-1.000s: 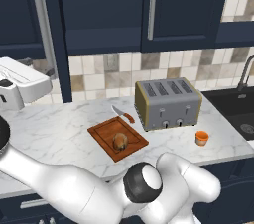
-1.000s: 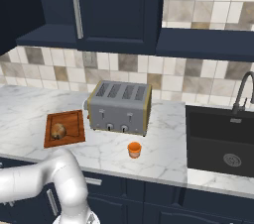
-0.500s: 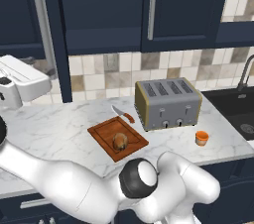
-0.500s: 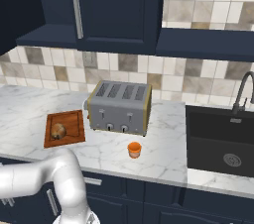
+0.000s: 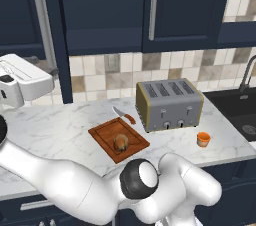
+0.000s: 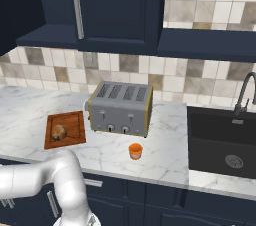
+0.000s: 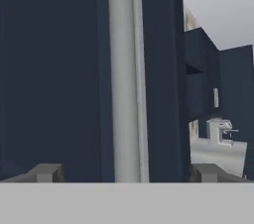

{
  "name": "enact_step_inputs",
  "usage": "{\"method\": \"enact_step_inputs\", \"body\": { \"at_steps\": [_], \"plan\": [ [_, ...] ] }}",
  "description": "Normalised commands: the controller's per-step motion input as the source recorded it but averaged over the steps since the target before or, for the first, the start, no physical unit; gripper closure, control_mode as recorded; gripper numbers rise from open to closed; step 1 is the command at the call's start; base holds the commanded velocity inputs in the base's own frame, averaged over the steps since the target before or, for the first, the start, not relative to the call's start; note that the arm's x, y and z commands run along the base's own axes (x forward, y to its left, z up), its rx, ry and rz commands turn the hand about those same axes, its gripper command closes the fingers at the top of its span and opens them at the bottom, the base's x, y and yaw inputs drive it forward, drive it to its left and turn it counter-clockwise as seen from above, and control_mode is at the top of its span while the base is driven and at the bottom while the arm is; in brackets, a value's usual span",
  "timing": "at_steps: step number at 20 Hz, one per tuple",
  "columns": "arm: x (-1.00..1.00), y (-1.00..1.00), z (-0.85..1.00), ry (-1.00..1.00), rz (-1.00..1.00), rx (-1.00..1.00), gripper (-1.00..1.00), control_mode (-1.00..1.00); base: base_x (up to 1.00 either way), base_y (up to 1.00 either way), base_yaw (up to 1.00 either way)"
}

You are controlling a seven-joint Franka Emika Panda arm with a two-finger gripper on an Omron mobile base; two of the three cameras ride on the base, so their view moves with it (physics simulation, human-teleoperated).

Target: Pick the bread, place it on the cutting board, pick the jam, place it on the counter, and close the cabinet.

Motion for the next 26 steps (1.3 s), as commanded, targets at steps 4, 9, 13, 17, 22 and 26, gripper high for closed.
{"method": "enact_step_inputs", "body": {
  "at_steps": [4,9,13,17,22,26],
  "plan": [
    [0.00,-0.22,0.00,0.01,0.00,0.00,-1.00,-1.00,0.00,0.00,0.00],
    [0.00,-0.29,0.00,0.00,0.00,0.00,-1.00,-1.00,0.00,0.00,0.00],
    [0.00,-0.25,0.00,0.00,0.00,0.00,-1.00,-1.00,0.00,0.00,0.00],
    [0.00,-0.23,0.00,0.00,0.00,0.00,-1.00,-1.00,0.00,0.00,0.00],
    [0.00,-0.28,0.00,0.00,0.00,0.00,-1.00,-1.00,0.00,0.00,0.00],
    [-0.01,-0.31,0.00,0.00,0.01,0.00,-1.00,-1.00,0.00,0.00,0.00]
  ]
}}
